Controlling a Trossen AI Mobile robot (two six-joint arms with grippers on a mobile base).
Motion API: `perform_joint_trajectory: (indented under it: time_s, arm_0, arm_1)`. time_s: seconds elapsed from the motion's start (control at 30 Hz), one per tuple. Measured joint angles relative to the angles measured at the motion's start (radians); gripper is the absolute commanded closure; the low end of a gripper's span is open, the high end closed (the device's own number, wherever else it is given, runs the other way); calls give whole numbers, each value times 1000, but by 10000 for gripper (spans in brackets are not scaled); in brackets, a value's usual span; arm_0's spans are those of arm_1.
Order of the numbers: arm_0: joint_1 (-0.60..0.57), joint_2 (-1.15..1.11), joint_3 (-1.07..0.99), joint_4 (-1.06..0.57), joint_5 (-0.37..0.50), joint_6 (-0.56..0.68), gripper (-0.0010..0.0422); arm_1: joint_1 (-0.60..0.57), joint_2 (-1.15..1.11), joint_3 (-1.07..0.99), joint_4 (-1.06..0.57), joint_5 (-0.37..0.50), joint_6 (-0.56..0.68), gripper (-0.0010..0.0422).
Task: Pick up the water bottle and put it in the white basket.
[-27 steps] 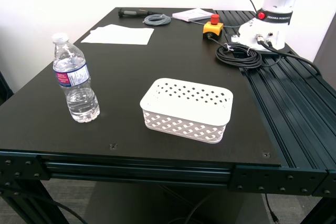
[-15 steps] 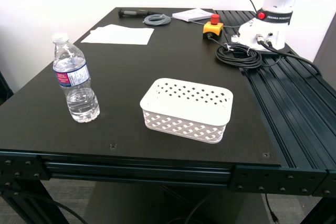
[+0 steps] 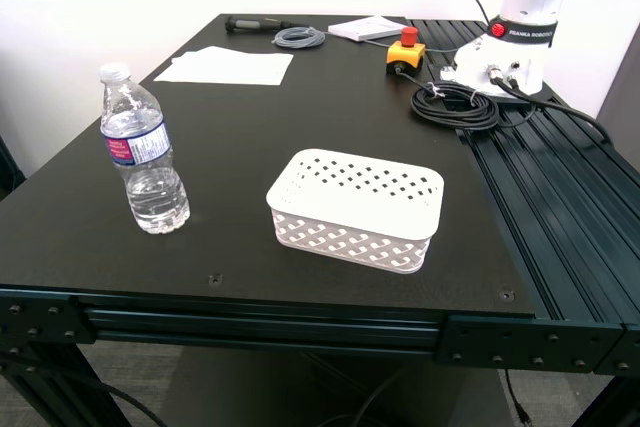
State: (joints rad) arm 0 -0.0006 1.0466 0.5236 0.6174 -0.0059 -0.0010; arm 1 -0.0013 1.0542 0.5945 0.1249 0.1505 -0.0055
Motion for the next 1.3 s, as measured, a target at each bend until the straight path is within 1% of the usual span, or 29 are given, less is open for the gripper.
perform_joint_trajectory:
  time_s: [0.1, 0.23, 0.27, 0.37, 0.43, 0.6, 0.63, 0.7, 0.8, 0.9, 0.93, 1.0, 1.07, 1.13, 1.17, 1.23, 1.3]
  arm_0:
    - [1, 0, 0, 0, 0, 0, 412]
    - [0, 0, 0, 0, 0, 0, 412]
    - [1, 0, 0, 0, 0, 0, 412]
    - [1, 0, 0, 0, 0, 0, 412]
    - [0, 0, 0, 0, 0, 0, 412]
    - [0, 0, 0, 0, 0, 0, 412]
    - [0, 0, 0, 0, 0, 0, 412]
    - [0, 0, 0, 0, 0, 0, 412]
    - [0, 0, 0, 0, 0, 0, 412]
    - [0, 0, 0, 0, 0, 0, 412]
    - [1, 0, 0, 0, 0, 0, 412]
    - [0, 0, 0, 0, 0, 0, 412]
    - [0, 0, 0, 0, 0, 0, 412]
    - [1, 0, 0, 0, 0, 0, 412]
    - [0, 0, 0, 0, 0, 0, 412]
    - [0, 0, 0, 0, 0, 0, 412]
    - [1, 0, 0, 0, 0, 0, 412]
  arm_1:
    - [0, 5, 58, -166, 17, -1, 413]
    - [-1, 34, 137, -298, 25, -33, 413]
    - [-2, 50, 158, -340, 45, -43, 412]
    - [-6, 122, 217, -515, 187, -45, 412]
    - [-19, 172, 238, -577, 249, -46, 413]
    - [-91, 250, 242, -652, 319, -37, 412]
    - [-107, 251, 241, -665, 343, -17, 410]
    - [-118, 245, 242, -671, 356, 2, 398]
    - [-118, 235, 257, -684, 350, 32, 352]
    - [-118, 234, 270, -708, 301, 45, 280]
    - [-118, 234, 270, -716, 285, 54, 250]
    - [-118, 234, 270, -743, 272, 62, 203]
    - [-118, 234, 270, -774, 270, 64, 174]
    - [-118, 234, 270, -801, 243, 71, 170]
    - [-118, 234, 270, -815, 209, 81, 174]
    - [-118, 234, 270, -841, 156, 99, 190]
    - [-118, 234, 270, -855, 132, 107, 207]
